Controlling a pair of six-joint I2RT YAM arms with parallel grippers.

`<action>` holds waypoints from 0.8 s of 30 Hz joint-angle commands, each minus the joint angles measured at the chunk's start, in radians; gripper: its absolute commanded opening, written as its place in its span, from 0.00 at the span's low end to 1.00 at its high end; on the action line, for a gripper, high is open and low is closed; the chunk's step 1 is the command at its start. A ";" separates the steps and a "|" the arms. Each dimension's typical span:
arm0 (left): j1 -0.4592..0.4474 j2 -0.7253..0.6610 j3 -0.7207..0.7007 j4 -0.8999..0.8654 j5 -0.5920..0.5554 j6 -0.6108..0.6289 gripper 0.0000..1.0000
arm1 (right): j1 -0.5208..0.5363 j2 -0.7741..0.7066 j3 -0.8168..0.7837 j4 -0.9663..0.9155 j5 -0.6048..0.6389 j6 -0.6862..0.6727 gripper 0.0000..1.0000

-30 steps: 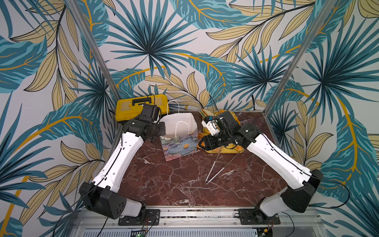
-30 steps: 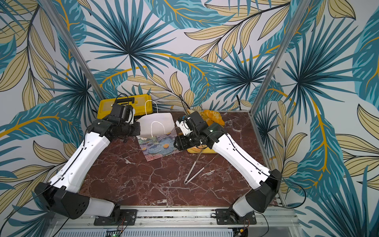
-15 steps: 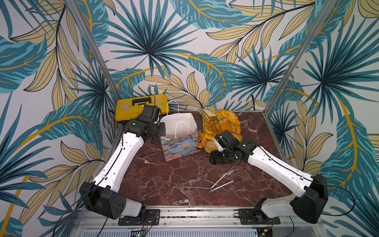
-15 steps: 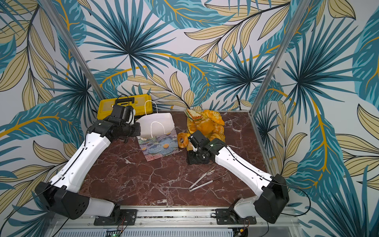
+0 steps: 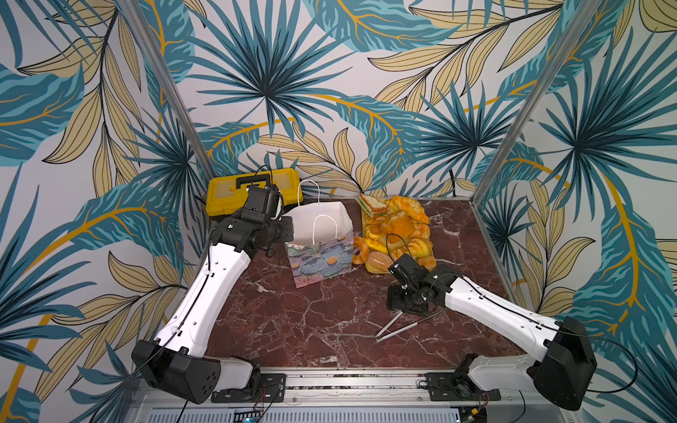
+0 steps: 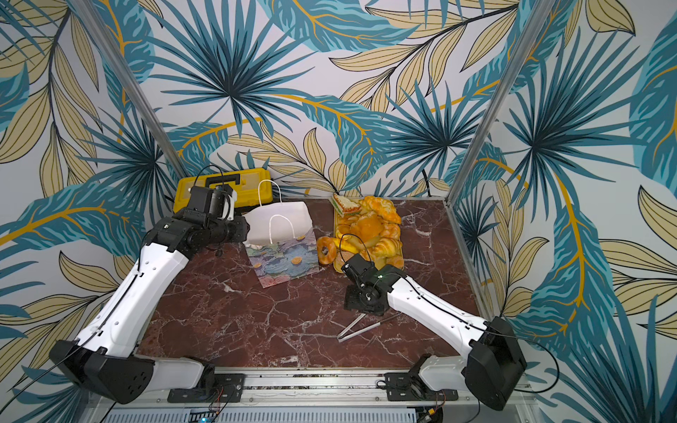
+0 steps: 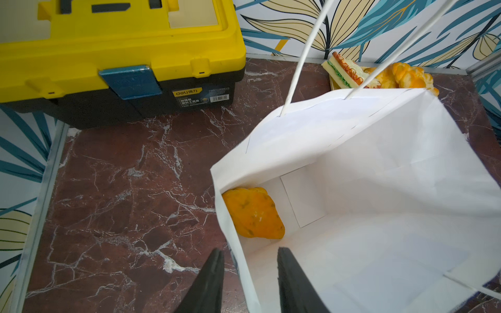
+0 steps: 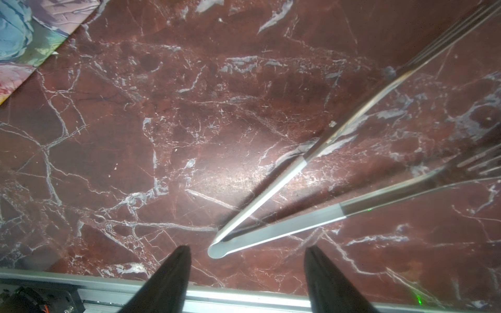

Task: Pack bread into a paper bag
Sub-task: Pick up the clamp from the center of the board.

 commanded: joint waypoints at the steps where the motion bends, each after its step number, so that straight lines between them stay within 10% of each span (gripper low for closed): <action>1: -0.002 -0.030 0.061 0.006 -0.002 0.020 0.40 | 0.004 0.029 -0.052 0.035 -0.021 0.060 0.71; 14: -0.002 -0.116 0.065 -0.020 0.010 0.052 0.43 | -0.049 0.071 -0.130 0.140 -0.072 0.226 0.74; 19: -0.002 -0.167 0.029 0.031 0.058 0.067 0.59 | -0.100 0.118 -0.168 0.234 -0.175 0.295 0.74; 21: -0.003 -0.172 0.030 0.048 0.077 0.068 0.94 | -0.116 0.141 -0.188 0.283 -0.214 0.328 0.74; 24: -0.002 -0.165 0.031 0.071 0.127 0.071 1.00 | -0.129 0.175 -0.220 0.363 -0.256 0.378 0.72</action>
